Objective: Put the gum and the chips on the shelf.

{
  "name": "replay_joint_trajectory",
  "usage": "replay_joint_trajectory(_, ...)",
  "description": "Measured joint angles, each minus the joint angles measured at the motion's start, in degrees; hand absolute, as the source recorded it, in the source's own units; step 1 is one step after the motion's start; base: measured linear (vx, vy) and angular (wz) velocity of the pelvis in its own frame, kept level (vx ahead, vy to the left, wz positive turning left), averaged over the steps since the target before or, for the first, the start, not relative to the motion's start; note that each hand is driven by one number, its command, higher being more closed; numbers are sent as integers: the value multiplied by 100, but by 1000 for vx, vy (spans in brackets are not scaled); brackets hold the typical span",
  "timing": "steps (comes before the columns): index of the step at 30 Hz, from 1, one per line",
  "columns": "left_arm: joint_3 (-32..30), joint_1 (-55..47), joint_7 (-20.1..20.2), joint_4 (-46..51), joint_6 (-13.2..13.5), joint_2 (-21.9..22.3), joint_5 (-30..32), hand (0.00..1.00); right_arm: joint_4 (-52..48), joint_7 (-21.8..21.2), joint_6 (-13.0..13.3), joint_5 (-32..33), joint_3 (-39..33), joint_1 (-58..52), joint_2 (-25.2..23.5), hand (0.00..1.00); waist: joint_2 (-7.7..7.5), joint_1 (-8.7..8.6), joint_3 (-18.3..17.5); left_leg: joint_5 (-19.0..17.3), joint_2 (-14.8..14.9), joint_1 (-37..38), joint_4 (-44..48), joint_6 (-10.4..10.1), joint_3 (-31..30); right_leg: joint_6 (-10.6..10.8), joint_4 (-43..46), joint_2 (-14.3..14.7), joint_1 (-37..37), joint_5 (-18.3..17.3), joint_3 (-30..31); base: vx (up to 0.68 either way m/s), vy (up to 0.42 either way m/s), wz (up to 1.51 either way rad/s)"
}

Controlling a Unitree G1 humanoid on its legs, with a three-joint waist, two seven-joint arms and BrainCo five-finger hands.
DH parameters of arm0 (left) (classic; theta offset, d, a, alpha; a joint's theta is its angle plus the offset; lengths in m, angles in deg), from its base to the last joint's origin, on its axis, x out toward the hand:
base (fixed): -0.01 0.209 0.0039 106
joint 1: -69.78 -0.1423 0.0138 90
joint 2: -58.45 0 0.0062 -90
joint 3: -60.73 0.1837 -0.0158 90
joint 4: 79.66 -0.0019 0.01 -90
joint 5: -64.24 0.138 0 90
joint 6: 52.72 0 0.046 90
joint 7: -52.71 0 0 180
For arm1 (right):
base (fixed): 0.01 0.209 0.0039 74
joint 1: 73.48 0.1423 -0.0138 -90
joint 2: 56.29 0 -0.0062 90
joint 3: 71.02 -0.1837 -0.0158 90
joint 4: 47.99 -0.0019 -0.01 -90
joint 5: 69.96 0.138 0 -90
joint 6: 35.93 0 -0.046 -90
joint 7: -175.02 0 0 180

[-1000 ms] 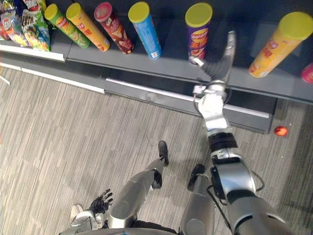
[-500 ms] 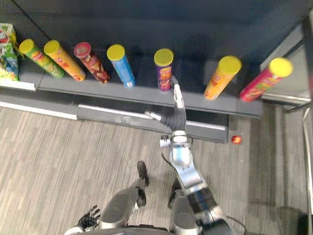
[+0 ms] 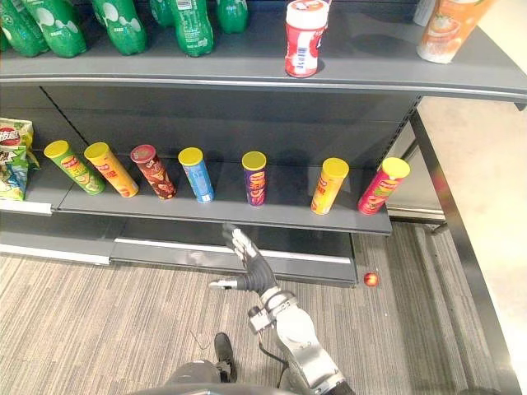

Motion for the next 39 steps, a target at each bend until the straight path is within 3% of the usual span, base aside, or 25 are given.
replay_joint_trajectory(5, -231, -48, 128, -2, -176, 31, -4, 0, 1915, 75, -318, -189, -742, -192, -59, 0, -97, 4, -69, -99, -79, 161, -2, 6, -42, 15, -64, -53, 209, 12, -6, 99, 29, 2)
replay_joint_trajectory(7, -342, -80, 146, -1, -241, 47, -3, 0, 2564, 120, -589, -147, -1252, -288, -162, 0, -114, -20, -105, -103, -106, 162, -4, 8, -101, 15, -98, -63, 251, 11, -42, 64, 9, 12)
replay_joint_trajectory(8, -440, -82, 146, -1, -291, 76, -1, 0, 3044, 123, -895, 40, -1611, -285, -241, 0, -118, -40, -107, -110, -123, 196, -5, 10, -130, 16, -113, -72, 305, 11, -62, 64, 11, 8)
replay_joint_trajectory(10, -740, -92, 153, -106, -346, 224, -8, 0, 3911, 342, -1207, 664, -2549, -176, -321, 0, -127, -50, -111, -132, -143, 340, -8, -5, -137, 21, -149, -87, 441, 5, -63, 35, 7, 3)
replay_joint_trajectory(15, -966, -64, 152, -300, -456, 305, 1, 0, 4503, 651, -1217, 726, -3370, 7, -498, 0, -130, -126, -194, -133, -145, 413, -8, -7, -149, 34, -205, -90, 524, -8, -92, -7, 4, 1)
replay_joint_trajectory(19, -1171, 11, 128, -461, -472, 366, 7, 0, 4626, 957, -1393, 707, -3767, 62, -565, 0, -129, -126, -209, -127, -162, 446, -9, 2, -191, 71, -279, -106, 617, -28, -185, -12, 15, 7)
replay_joint_trajectory(21, -1233, 129, -278, -673, -438, 384, 21, 0, 4773, 1033, -1581, 716, -3951, 150, -606, 0, -153, -129, -215, -122, -185, 444, -8, 8, -262, 82, -306, -114, 661, -23, -218, 3, 20, 15)
replay_joint_trajectory(24, -1303, 215, -544, -720, -433, 371, 165, 0, 4927, 1142, -1607, 745, -4150, 212, -693, 0, -242, -126, -221, -127, -198, 447, -9, 9, -277, 88, -344, -124, 693, -19, -246, 11, 11, 6)
replay_joint_trajectory(28, -1337, 220, -567, -723, -409, 342, 181, 0, 4995, 1398, -1601, 935, -4256, 223, -772, 0, -277, -129, -246, -161, -212, 447, -8, 14, -239, 91, -391, -135, 701, -1, -218, 42, 15, -4)
replay_joint_trajectory(39, -988, 263, -563, -835, -303, 241, 167, 0, 5176, 1481, -1540, 924, -4254, 304, -766, 0, -288, -138, -230, -230, -208, 781, -8, -46, -123, 76, -396, -134, 1002, 13, -155, 41, 2, -5)
